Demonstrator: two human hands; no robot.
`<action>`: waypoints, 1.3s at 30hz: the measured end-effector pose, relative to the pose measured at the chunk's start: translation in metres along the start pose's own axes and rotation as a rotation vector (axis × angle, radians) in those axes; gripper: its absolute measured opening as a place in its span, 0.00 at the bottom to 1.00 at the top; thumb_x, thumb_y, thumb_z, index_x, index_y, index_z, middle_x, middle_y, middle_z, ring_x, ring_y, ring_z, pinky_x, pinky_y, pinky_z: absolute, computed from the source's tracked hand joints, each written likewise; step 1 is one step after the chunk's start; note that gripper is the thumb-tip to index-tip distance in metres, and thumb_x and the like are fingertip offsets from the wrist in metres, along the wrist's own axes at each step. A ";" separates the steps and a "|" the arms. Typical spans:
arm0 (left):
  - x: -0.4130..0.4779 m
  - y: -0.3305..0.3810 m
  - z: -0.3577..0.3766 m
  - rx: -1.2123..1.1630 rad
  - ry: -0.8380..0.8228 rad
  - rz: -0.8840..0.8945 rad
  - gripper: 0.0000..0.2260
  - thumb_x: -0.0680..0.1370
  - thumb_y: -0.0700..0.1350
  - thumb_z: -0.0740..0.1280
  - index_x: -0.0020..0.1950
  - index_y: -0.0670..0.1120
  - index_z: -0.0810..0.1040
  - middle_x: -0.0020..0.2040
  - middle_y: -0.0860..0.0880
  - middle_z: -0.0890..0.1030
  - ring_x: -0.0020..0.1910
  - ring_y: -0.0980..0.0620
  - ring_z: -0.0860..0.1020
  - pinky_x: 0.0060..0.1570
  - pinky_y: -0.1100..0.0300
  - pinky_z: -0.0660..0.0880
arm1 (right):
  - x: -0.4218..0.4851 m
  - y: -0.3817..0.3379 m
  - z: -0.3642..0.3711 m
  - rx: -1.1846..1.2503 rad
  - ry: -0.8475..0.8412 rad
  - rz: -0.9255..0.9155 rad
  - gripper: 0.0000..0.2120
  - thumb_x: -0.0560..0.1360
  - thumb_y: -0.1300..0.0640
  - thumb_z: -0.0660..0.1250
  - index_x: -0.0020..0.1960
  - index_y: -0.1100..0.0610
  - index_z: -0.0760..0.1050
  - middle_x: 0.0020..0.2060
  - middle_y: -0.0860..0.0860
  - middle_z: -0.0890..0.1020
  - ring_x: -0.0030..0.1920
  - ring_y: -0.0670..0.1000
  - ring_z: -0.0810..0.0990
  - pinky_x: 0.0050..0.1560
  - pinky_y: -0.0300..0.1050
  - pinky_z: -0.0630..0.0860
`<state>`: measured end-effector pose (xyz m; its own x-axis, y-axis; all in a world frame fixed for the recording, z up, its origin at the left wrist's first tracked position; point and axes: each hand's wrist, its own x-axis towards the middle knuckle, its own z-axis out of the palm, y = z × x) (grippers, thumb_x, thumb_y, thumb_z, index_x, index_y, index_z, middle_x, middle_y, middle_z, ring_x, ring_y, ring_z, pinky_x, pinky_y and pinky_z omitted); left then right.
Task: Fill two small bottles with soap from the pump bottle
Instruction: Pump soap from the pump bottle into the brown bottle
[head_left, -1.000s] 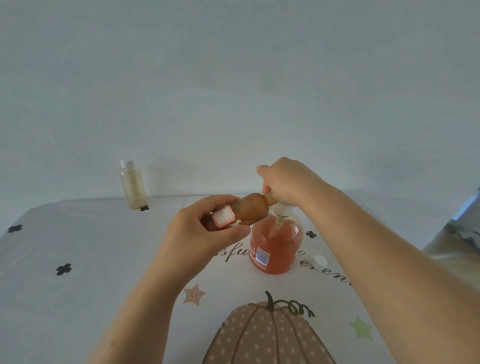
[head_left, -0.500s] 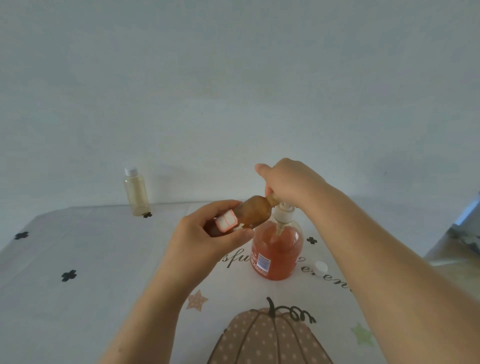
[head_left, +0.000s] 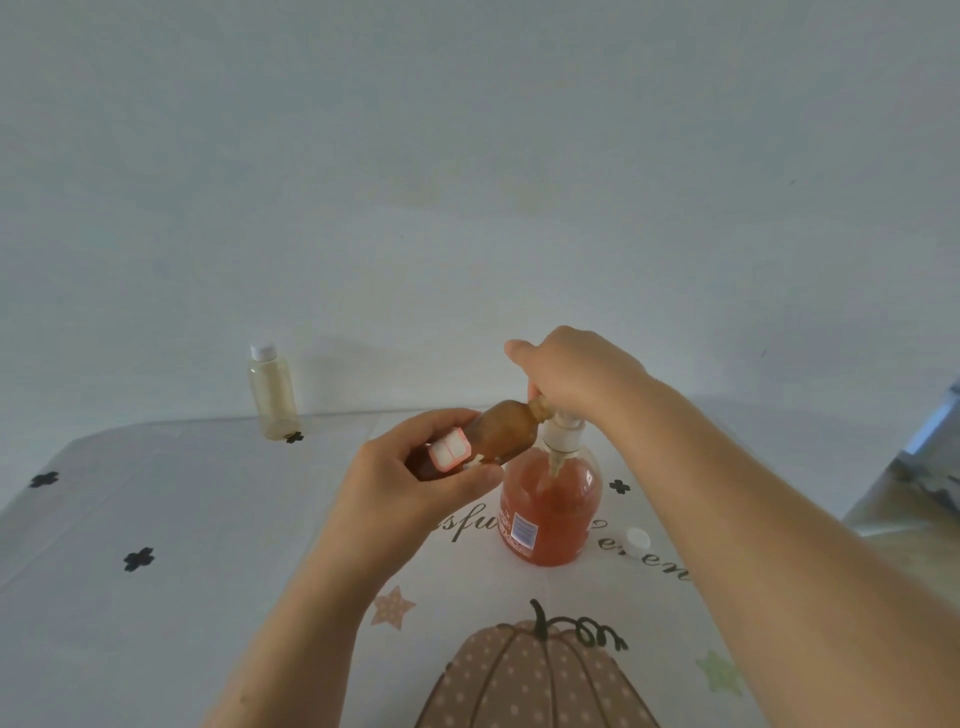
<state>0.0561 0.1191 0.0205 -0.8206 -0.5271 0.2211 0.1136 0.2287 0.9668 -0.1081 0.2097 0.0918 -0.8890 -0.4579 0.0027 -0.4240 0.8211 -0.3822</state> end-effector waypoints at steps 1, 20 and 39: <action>-0.001 0.001 0.000 0.007 0.002 0.004 0.15 0.67 0.42 0.79 0.49 0.58 0.84 0.39 0.58 0.84 0.35 0.61 0.80 0.34 0.70 0.74 | 0.001 -0.001 -0.002 -0.022 0.002 0.000 0.25 0.83 0.42 0.52 0.48 0.58 0.82 0.37 0.53 0.82 0.37 0.53 0.79 0.45 0.47 0.74; 0.004 -0.010 -0.001 0.044 0.002 0.007 0.18 0.65 0.42 0.81 0.50 0.58 0.84 0.43 0.55 0.85 0.39 0.59 0.82 0.37 0.67 0.75 | -0.002 0.006 0.010 0.047 -0.071 -0.076 0.21 0.85 0.47 0.54 0.58 0.59 0.80 0.49 0.56 0.82 0.53 0.59 0.81 0.57 0.54 0.78; 0.003 -0.011 0.002 0.011 0.025 0.007 0.17 0.66 0.42 0.80 0.49 0.59 0.84 0.42 0.56 0.84 0.37 0.61 0.80 0.37 0.68 0.76 | 0.005 0.000 0.009 0.027 -0.002 -0.012 0.18 0.82 0.49 0.57 0.50 0.58 0.82 0.37 0.52 0.79 0.40 0.54 0.79 0.46 0.48 0.75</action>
<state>0.0510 0.1170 0.0105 -0.8053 -0.5458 0.2316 0.1135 0.2415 0.9637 -0.1112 0.2045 0.0830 -0.8833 -0.4688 0.0054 -0.4302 0.8058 -0.4071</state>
